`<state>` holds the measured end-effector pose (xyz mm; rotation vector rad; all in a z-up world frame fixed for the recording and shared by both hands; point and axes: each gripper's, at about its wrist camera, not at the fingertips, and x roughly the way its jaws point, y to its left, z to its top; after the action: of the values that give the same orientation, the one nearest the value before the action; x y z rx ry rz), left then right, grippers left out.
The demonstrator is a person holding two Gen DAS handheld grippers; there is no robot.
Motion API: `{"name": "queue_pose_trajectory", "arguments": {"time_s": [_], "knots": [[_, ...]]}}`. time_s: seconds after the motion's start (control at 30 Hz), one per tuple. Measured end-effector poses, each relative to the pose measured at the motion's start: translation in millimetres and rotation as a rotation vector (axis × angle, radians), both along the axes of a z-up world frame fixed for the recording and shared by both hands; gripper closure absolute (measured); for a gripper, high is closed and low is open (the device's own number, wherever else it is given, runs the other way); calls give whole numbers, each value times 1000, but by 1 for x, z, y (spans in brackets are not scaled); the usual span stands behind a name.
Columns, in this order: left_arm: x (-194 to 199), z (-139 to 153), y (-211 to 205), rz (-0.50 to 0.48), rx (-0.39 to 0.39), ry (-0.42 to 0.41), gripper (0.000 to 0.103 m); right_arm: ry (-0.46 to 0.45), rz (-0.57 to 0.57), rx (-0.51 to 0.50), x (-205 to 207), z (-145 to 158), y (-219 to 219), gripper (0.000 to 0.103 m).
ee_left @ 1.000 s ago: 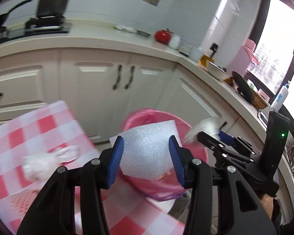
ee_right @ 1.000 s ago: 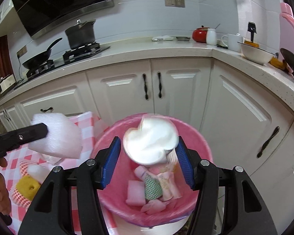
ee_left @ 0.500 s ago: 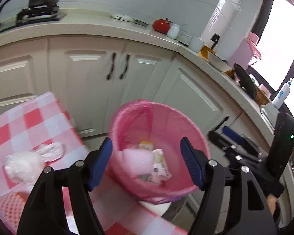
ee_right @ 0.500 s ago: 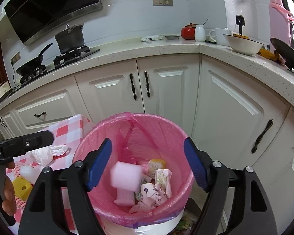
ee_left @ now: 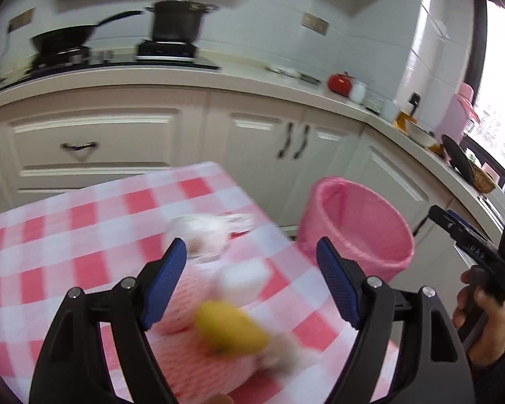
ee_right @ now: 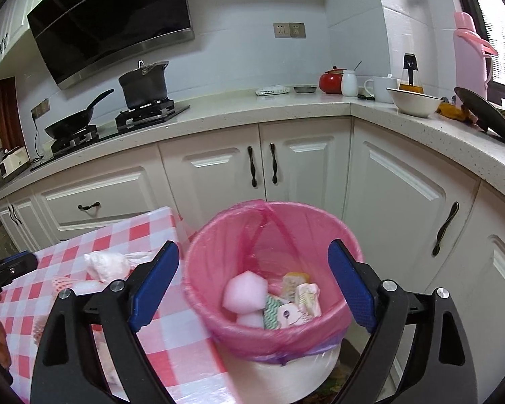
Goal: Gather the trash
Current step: 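Move both open tools back toward the trash on the table, then grasp the pink foam net ring with the left tool while the right tool grasps the yellow sponge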
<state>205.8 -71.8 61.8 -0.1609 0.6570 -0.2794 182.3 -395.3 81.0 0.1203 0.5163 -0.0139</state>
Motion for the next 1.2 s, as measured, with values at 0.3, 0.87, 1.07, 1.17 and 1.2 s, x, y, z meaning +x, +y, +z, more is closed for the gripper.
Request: {"name": "queue_pose_trajectory", "arguments": {"time_s": [0.3, 0.87, 1.07, 1.17, 1.2], "knots": [[-54, 0, 86, 80, -12, -35, 26, 47, 19, -20, -10, 3, 53, 18], [-87, -11, 174, 187, -24, -47, 24, 55, 69, -95, -22, 11, 121, 18], [-89, -9, 178, 193, -15, -53, 24, 50, 80, -95, -24, 10, 126, 18], [-88, -9, 175, 189, -4, -49, 24, 53, 84, -86, -24, 8, 126, 18], [-88, -10, 175, 189, 0, -48, 24, 52, 85, -84, -24, 8, 126, 18]]}}
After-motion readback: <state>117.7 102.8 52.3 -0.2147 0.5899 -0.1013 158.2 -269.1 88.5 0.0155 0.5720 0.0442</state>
